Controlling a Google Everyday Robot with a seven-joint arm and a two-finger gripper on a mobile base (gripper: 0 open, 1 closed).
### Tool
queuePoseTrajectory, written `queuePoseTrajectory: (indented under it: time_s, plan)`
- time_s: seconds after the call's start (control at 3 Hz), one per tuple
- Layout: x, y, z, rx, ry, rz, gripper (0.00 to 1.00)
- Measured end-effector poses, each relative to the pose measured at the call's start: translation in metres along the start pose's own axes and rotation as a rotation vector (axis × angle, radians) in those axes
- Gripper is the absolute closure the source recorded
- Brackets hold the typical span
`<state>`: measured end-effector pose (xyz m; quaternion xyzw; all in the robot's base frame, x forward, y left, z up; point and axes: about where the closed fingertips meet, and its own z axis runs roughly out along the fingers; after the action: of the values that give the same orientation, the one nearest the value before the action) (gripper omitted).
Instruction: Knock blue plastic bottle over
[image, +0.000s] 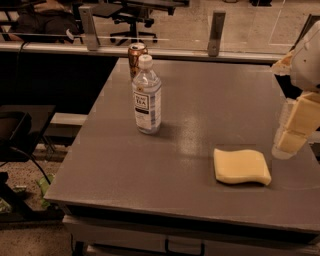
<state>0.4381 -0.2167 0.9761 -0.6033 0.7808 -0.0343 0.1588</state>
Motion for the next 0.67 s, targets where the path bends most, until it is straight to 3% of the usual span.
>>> queuePoseTrajectory:
  time_s: [0.33,0.67]
  plan:
    - [-0.001,0.000,-0.001,0.004,-0.002,0.000,0.00]
    - [-0.012,-0.007,0.005,0.015,-0.050,0.016,0.00]
